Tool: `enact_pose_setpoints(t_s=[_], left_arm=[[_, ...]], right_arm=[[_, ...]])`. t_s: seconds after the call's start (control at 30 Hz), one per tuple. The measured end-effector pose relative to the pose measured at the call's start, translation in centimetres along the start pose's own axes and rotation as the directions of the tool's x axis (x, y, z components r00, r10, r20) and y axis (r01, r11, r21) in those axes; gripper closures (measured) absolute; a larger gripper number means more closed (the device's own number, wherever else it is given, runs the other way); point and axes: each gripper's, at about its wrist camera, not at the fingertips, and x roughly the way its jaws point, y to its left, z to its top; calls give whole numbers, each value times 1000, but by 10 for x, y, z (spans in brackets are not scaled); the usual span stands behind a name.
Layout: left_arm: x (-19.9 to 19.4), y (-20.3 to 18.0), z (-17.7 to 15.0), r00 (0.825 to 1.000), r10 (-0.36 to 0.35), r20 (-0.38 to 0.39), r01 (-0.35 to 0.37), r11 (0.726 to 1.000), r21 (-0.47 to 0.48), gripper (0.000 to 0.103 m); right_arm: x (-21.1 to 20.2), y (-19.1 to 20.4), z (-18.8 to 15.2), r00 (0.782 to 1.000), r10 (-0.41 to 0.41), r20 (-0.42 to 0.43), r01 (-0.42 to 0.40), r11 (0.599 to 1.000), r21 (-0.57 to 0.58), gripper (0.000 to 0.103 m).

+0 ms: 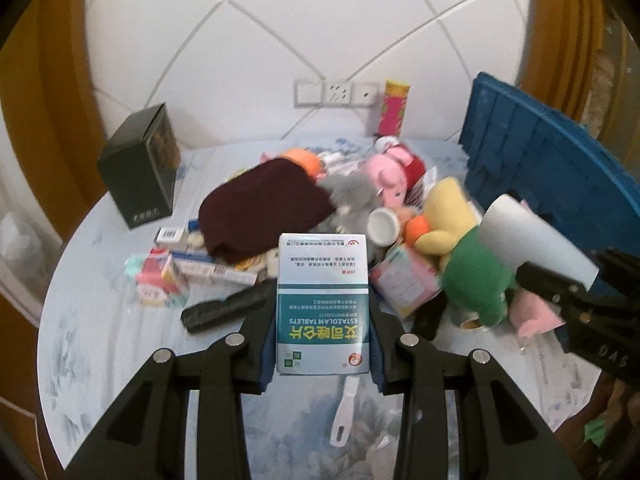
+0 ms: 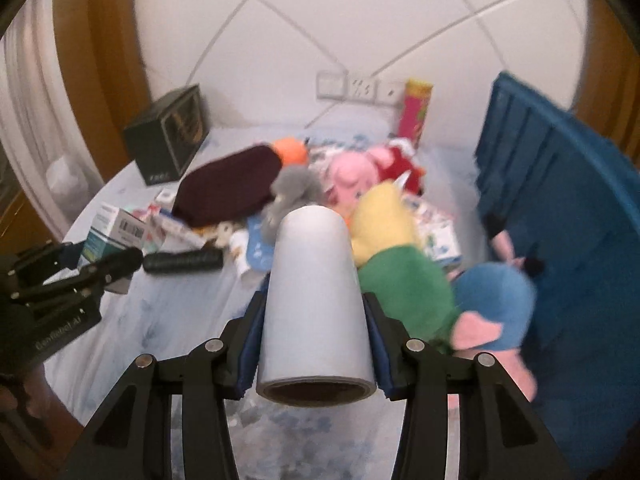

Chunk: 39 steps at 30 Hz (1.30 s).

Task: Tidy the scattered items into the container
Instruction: 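Lift and carry the medicine box and paper roll over the crate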

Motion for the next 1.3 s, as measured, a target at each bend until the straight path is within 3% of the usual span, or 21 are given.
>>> enact_pose_setpoints(t_s=[0.33, 0.47, 0.7, 0.87, 1.07, 1.3], left_arm=[[-21, -66, 43, 995, -52, 90, 46, 997, 68, 67], [-30, -115, 69, 987, -77, 139, 64, 994, 92, 67], [-44, -223, 118, 966, -154, 208, 125, 981, 148, 67], [-42, -314, 147, 958, -226, 176, 188, 960, 208, 67], [-35, -406, 164, 957, -265, 120, 222, 932, 287, 67], [-23, -460, 166, 959, -269, 84, 226, 913, 340, 67]], right_arm=[[-61, -51, 23, 990, -87, 111, 83, 996, 37, 58], [-92, -91, 32, 977, -118, 175, 111, 993, 48, 58], [-160, -189, 36, 936, -204, 289, 188, 979, 82, 58], [-194, -277, 28, 908, -287, 305, 255, 957, 140, 58], [-204, -352, 11, 902, -328, 281, 276, 938, 211, 57], [-209, -411, -10, 905, -340, 256, 270, 924, 272, 57]])
